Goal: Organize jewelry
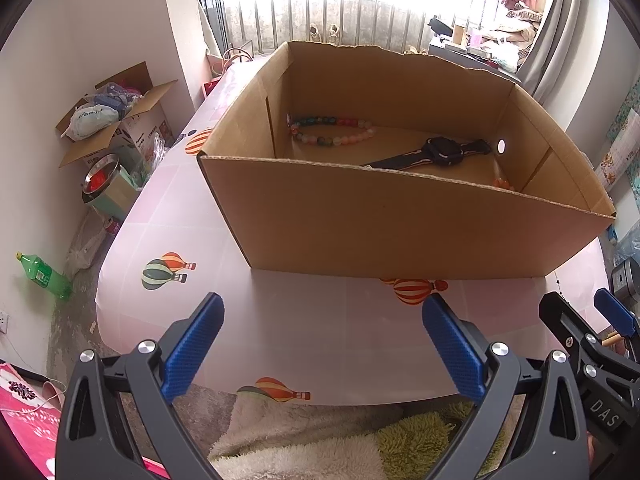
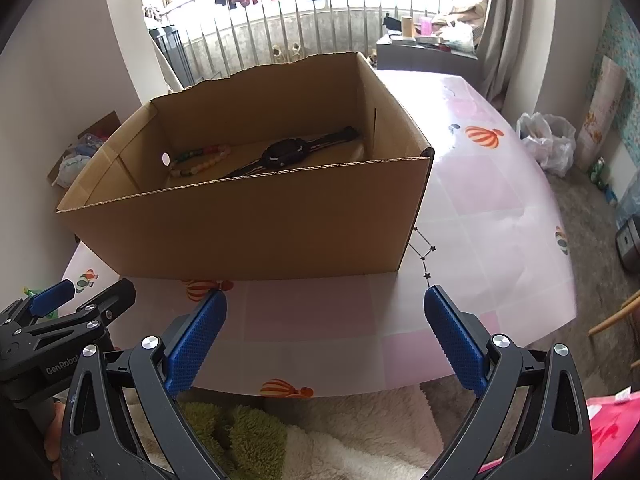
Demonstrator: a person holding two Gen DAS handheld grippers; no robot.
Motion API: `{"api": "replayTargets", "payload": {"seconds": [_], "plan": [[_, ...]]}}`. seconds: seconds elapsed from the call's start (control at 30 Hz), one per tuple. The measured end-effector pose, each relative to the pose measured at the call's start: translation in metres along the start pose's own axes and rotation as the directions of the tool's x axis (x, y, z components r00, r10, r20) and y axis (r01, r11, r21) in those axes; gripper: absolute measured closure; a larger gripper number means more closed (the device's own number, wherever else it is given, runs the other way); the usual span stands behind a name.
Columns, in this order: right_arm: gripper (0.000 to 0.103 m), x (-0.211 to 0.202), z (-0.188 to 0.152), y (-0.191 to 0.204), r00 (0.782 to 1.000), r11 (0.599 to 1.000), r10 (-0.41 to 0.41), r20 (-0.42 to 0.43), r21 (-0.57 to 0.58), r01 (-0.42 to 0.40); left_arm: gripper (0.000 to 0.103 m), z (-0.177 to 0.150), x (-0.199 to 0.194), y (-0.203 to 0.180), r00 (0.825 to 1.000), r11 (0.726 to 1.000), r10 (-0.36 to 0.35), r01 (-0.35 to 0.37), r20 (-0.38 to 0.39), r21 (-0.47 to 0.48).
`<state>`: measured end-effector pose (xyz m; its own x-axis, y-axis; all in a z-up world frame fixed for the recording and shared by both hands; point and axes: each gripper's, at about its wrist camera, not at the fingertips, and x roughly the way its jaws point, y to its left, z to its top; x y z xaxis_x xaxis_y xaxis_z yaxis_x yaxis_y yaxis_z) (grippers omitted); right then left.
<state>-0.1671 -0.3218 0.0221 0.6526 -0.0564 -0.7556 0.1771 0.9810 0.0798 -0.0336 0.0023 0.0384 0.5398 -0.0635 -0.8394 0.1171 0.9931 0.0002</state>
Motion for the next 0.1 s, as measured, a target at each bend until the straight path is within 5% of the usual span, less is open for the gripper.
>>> {"api": "replayTargets", "payload": {"seconds": [0.1], "plan": [[0.008,0.0007,0.0007,-0.0019,1.000,1.000,0.003,-0.002,0.000,-0.003,0.006,0.0016,0.0010,0.0013,1.000,1.000,0.004,-0.004,-0.003,-0.006]]}}
